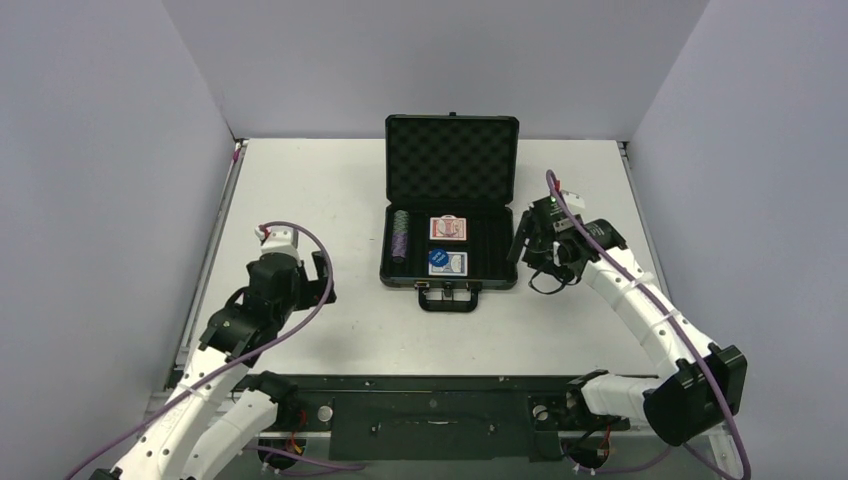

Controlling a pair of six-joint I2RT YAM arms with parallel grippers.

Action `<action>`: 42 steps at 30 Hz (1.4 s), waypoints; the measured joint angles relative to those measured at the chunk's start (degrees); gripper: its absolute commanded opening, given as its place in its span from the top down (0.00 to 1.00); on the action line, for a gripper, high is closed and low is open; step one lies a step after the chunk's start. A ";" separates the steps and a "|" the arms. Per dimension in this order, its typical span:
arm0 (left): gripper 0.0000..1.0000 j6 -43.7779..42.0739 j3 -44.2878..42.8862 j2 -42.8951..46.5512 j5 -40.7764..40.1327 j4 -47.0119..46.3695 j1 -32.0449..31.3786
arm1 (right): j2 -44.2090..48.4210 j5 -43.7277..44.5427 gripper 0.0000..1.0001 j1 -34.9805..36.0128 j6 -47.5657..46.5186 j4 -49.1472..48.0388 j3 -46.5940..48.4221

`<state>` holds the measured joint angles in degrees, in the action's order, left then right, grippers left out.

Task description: Pack up texas hold em set

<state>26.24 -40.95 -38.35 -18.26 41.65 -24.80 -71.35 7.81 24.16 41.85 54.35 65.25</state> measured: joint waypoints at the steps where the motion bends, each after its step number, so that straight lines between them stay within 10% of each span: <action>1: 0.04 -0.09 0.07 -0.09 0.26 -0.63 -0.02 | 0.50 -0.42 0.32 -0.44 -0.02 -0.33 -0.48; 10: 0.04 -1.40 0.90 -1.38 3.23 -5.07 0.04 | -0.98 -11.43 0.33 -9.64 -2.36 -2.14 4.90; 31: 0.04 -1.42 2.47 -3.13 12.85 -6.54 0.04 | -36.48 -34.60 0.40 -20.02 12.96 -22.14 39.45; 42: 0.04 -1.44 3.39 -3.82 15.89 -8.70 0.04 | -46.64 -38.45 0.62 -26.97 26.40 -39.50 46.40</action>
<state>24.80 -37.56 -42.17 -2.37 32.95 -24.75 -117.99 -30.63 -2.81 68.25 14.85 111.66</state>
